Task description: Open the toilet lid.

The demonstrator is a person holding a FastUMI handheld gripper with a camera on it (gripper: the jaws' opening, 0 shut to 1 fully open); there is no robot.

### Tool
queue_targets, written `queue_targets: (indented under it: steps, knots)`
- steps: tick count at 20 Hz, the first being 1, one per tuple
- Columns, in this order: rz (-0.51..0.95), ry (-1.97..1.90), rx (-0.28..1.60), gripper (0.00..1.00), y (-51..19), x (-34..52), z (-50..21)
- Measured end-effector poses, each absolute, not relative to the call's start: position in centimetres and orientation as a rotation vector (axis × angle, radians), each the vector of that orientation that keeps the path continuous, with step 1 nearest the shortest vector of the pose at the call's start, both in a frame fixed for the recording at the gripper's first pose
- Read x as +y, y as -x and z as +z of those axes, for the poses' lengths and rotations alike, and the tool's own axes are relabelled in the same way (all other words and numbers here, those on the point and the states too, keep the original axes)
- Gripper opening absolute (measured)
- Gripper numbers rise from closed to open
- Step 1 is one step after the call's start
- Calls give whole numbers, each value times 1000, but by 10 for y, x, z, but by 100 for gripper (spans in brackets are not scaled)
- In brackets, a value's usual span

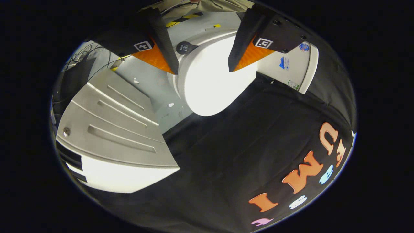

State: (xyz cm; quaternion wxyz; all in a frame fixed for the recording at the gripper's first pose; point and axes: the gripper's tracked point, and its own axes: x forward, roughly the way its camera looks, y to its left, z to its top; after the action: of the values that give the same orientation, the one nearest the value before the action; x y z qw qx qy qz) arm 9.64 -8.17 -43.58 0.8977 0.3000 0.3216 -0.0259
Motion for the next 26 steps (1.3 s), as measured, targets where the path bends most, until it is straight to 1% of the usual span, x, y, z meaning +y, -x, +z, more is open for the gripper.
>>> queue_targets:
  steps: [3,7,12,14,18,20,25,26]
  knots:
    - [-70,-695,760,99,-80,-87,-477]
    - [-62,-799,830,99,-67,-83,-514]
    - [-78,-897,872,98,-64,-79,-548]
    - [-73,-916,891,96,-62,-75,-559]
    - [-78,-970,919,81,-64,-69,-573]
    - [-68,-981,907,77,-70,-70,-574]
    - [-49,-987,946,69,-75,-60,-581]
    - [-48,-1005,936,42,-81,-57,-582]
